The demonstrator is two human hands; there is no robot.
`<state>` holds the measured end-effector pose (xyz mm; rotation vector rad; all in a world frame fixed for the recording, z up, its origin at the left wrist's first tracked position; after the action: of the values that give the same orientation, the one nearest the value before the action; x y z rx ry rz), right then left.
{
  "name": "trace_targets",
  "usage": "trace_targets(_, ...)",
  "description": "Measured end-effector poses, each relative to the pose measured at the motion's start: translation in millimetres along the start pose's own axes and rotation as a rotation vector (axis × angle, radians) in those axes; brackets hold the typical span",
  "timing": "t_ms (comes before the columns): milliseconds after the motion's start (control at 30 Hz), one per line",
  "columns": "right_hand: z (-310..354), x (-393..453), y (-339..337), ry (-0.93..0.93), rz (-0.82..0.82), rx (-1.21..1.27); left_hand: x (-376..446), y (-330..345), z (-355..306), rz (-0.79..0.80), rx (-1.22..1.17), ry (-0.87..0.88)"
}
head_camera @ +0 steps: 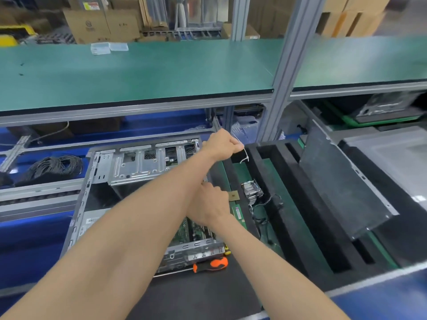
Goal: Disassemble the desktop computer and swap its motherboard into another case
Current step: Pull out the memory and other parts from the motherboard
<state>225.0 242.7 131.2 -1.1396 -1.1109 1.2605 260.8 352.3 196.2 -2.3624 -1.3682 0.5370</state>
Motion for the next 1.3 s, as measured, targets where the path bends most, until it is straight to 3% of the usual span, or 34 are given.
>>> trace_targets(100, 2, 2, 0, 0.000, -0.001, -0.026, 6, 2, 0, 0.116, 0.000, 0.001)
trace_targets(200, 3, 4, 0, -0.007, 0.001, -0.034, 4, -10, 3, 0.120, -0.038, 0.039)
trace_targets(433, 4, 8, 2, -0.028, -0.047, -0.072, -47, -122, 41, -0.294, -0.205, 0.130)
trace_targets(567, 10, 6, 5, -0.071, -0.096, -0.107, -95, -168, 93, -0.381, -0.208, 0.049)
trace_targets(767, 15, 4, 10, -0.124, -0.106, -0.194, -137, -157, 166, -0.326, -0.074, -0.122)
trace_targets(1133, 20, -21, -4, -0.364, -0.082, -0.151, -159, -125, 191, -0.228, 0.592, -0.008)
trace_targets(1300, 42, -53, -7, -0.562, -0.139, -0.107, -172, -122, 195, -0.215, 0.652, -0.006)
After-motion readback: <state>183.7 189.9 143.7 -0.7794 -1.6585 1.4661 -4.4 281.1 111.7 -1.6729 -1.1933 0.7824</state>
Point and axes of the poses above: each hand's wrist, its own x-axis towards the middle knuckle, its own y-axis out of the palm, z = x × y, the point moved 6 cm from there along x, towards the middle knuckle, and after that the axes turned 14 degrees about -x, right-handed, at the moved point
